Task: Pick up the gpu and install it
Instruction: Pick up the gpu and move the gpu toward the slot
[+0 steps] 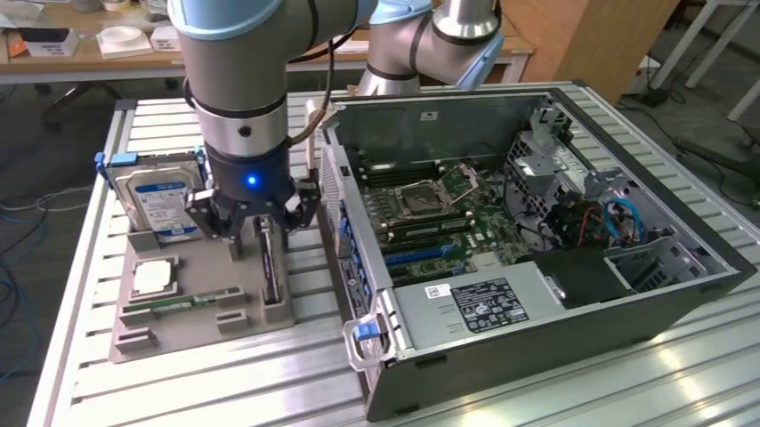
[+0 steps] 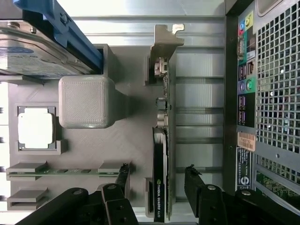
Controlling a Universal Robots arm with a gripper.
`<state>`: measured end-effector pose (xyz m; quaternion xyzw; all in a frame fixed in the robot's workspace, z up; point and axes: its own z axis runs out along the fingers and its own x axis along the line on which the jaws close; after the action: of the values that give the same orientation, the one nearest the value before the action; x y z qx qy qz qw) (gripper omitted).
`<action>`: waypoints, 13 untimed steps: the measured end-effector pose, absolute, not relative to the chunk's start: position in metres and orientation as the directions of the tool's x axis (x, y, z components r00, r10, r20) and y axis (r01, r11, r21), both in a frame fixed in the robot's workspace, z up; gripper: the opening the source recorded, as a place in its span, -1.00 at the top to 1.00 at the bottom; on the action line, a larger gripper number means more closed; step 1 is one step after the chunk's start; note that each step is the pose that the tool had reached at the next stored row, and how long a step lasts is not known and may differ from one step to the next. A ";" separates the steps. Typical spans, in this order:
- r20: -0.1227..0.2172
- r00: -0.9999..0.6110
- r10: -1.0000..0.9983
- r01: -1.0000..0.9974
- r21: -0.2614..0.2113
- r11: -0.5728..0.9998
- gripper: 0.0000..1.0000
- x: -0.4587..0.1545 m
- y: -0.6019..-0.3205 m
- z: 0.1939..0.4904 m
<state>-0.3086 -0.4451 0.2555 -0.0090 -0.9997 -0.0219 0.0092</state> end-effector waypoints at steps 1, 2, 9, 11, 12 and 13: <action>0.019 -1.000 0.018 0.018 0.044 0.999 -0.18 -0.309 -0.445 0.254; 0.019 -1.000 0.018 0.018 0.044 0.999 -0.18 -0.309 -0.445 0.253; 0.019 -1.000 0.018 0.018 0.044 0.999 -0.18 -0.309 -0.445 0.246; 0.019 -1.000 0.018 0.018 0.044 0.999 -0.18 -0.309 -0.445 0.243; 0.019 -1.000 0.018 0.018 0.044 0.999 -0.18 -0.309 -0.445 0.242; 0.019 -1.000 0.018 0.018 0.044 0.999 -0.18 -0.309 -0.445 0.241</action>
<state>-0.3086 -0.4453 0.2407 -0.0090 -0.9997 -0.0219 0.0092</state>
